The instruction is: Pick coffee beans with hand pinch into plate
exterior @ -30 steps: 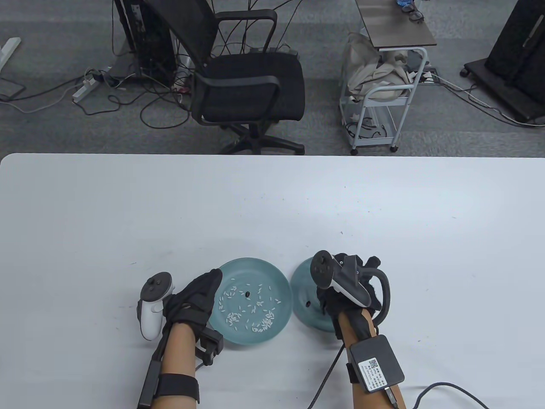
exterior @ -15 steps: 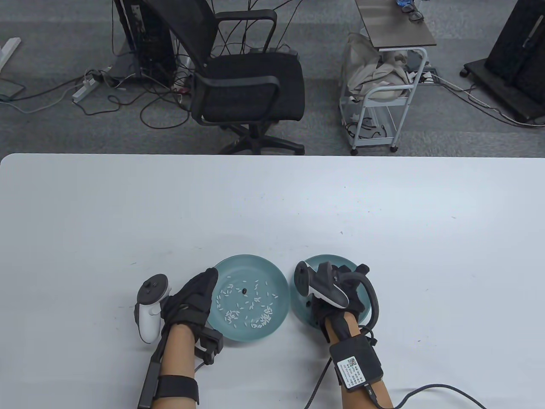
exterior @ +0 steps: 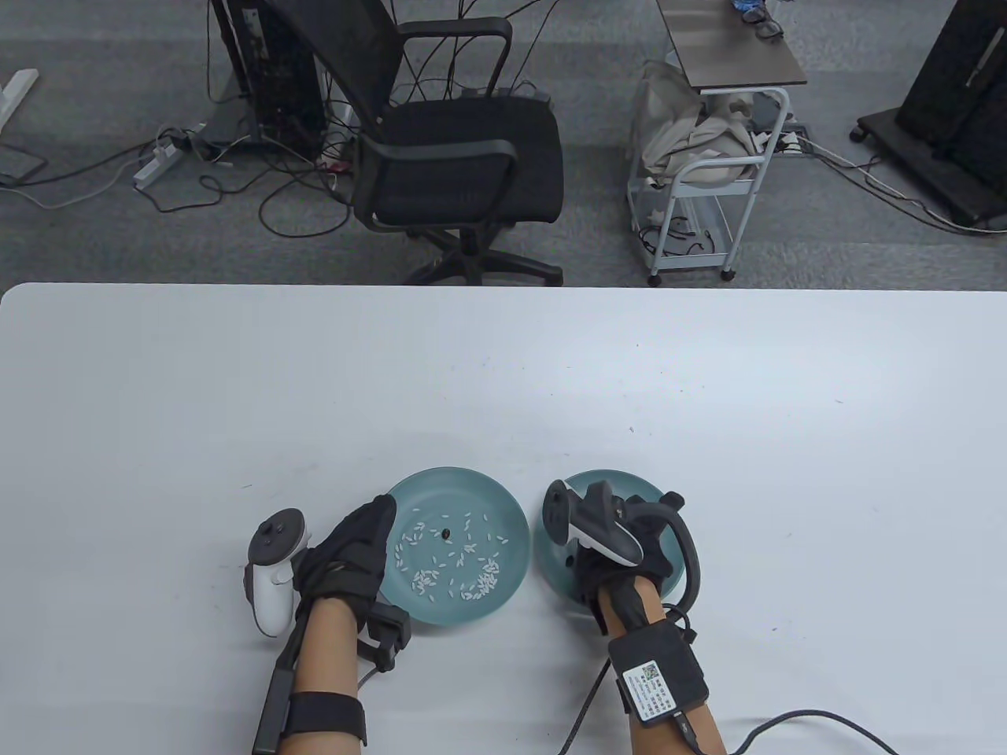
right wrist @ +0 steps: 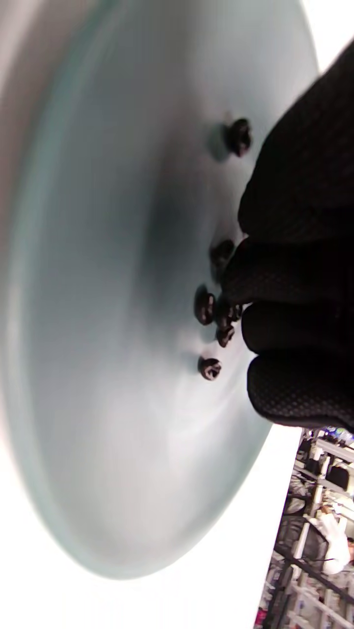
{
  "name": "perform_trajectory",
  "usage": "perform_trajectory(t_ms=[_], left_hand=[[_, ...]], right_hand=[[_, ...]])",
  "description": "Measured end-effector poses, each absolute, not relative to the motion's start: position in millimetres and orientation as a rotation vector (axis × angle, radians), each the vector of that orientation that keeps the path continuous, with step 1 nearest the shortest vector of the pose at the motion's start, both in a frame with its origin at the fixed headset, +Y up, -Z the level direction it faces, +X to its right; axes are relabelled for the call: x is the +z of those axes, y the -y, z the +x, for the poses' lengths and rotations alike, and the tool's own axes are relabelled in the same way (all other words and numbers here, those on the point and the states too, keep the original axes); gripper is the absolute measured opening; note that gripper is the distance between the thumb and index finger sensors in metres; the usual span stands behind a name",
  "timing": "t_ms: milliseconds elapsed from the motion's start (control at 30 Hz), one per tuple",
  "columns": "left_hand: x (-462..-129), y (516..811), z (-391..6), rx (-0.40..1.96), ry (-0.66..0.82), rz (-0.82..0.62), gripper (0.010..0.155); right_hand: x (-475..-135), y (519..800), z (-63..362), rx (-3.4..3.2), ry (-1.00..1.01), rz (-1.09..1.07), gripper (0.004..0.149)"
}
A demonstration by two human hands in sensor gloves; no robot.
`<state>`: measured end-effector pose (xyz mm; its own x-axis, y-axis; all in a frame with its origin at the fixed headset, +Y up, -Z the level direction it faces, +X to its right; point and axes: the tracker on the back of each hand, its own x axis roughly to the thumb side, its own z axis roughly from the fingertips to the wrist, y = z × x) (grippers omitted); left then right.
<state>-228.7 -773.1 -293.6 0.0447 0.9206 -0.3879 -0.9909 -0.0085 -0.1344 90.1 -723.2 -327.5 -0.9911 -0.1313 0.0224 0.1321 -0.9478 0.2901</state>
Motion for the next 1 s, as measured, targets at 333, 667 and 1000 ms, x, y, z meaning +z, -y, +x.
perform_trajectory(t_ms=[333,667,1000], left_hand=[[-295,775,-229,1.539,-0.216,-0.439,0.056],[-299,778,-224,1.521,-0.193,-0.510,0.055],[-303,774,-218,1.484,-0.138,-0.564,0.054]], right_hand=[[-327,695,132,-3.344,0.326,0.133,0.048],[-313,652,122,-3.547,0.390,-0.110,0.082],[-292,627,38,-3.294,0.203,-0.518,0.060]])
